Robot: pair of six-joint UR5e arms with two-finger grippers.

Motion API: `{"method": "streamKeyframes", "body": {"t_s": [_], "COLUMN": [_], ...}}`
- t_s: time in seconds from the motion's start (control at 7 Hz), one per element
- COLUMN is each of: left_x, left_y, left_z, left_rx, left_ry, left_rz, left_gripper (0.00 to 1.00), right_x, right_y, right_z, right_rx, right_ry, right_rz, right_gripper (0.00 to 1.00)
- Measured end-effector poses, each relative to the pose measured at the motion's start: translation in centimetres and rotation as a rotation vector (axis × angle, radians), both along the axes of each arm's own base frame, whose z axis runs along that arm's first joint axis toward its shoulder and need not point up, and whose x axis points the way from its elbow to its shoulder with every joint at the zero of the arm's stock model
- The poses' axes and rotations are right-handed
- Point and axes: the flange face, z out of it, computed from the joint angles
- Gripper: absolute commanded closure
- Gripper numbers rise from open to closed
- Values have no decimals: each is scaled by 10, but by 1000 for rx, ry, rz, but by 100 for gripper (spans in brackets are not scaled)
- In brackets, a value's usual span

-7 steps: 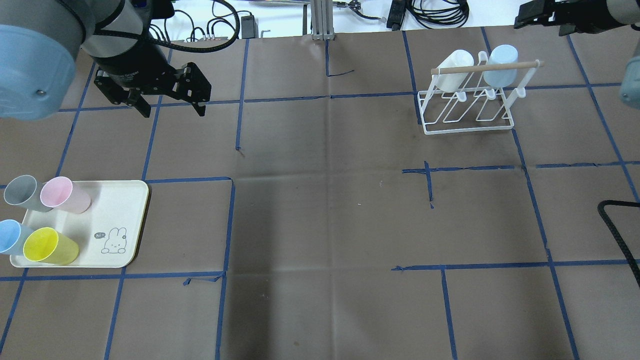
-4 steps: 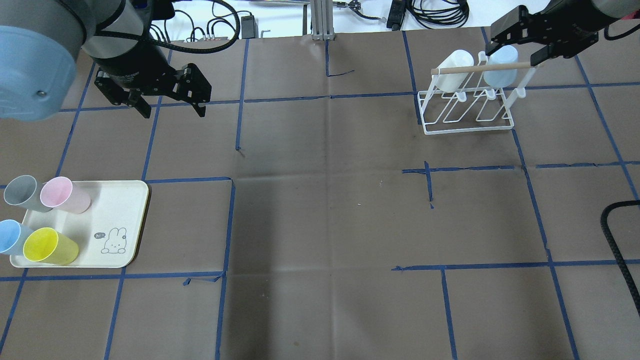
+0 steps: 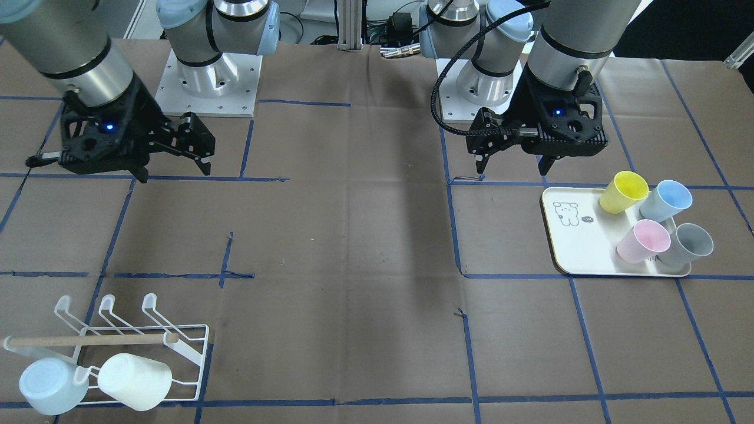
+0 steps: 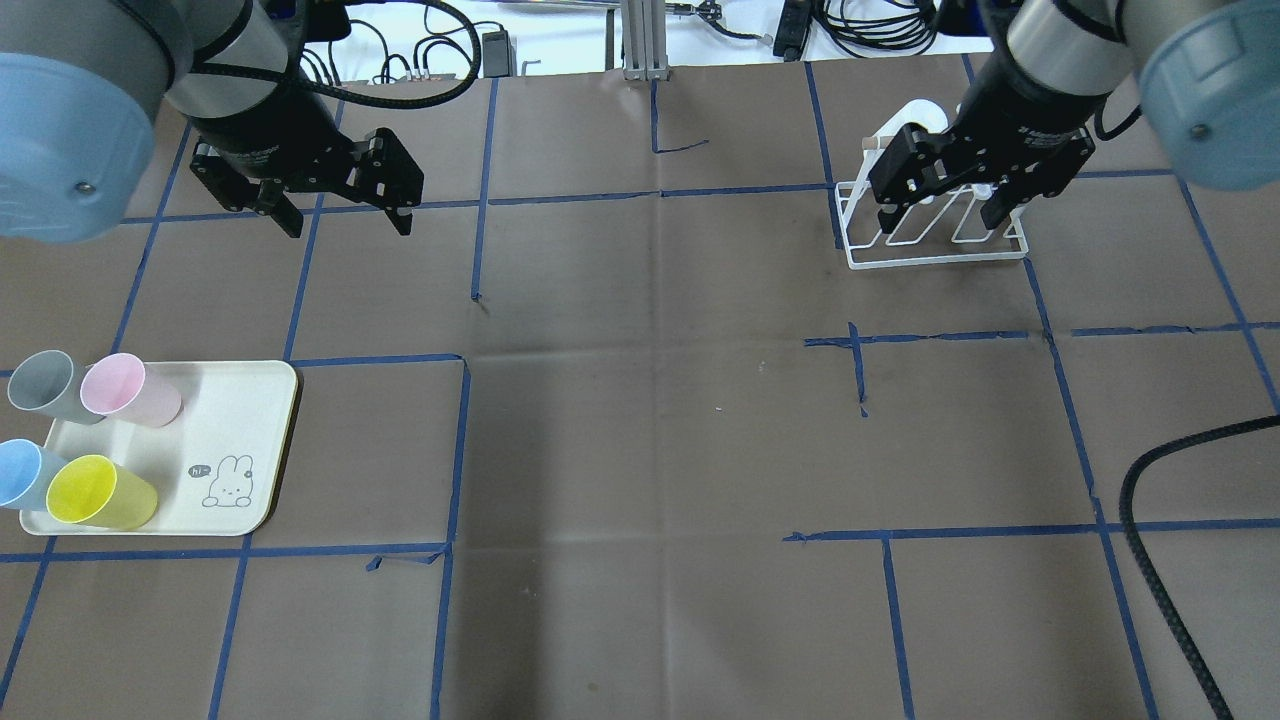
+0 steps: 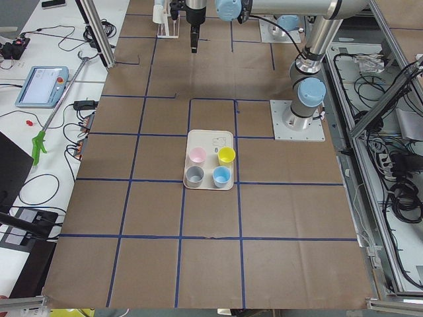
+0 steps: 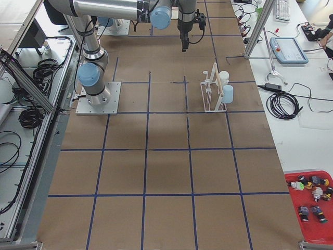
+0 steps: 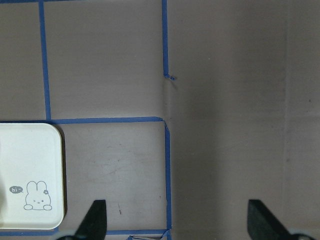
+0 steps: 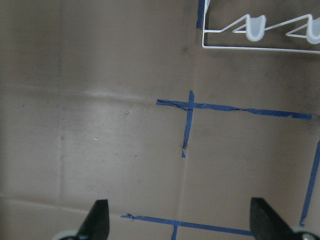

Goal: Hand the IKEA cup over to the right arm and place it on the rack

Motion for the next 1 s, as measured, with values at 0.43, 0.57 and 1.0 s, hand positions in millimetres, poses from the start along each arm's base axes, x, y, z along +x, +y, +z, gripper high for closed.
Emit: {"method": "streamKeyframes", "body": {"t_s": [0.43, 0.57, 1.0], "left_x": [0, 0, 0], "left_y": [-1, -1, -1], "left_z": [1, 1, 0], "left_rx": [-1, -1, -1], "left_ry": [0, 0, 0], "left_rz": [-1, -1, -2], "left_gripper": [0, 0, 0], "right_x": [46, 48, 46], "right_y": [19, 20, 29], "right_z": [-1, 1, 11], "right_rx": [12, 8, -5], "right_ry": [63, 65, 64], "right_rz": [-4, -11, -17], "right_gripper": [0, 0, 0]}}
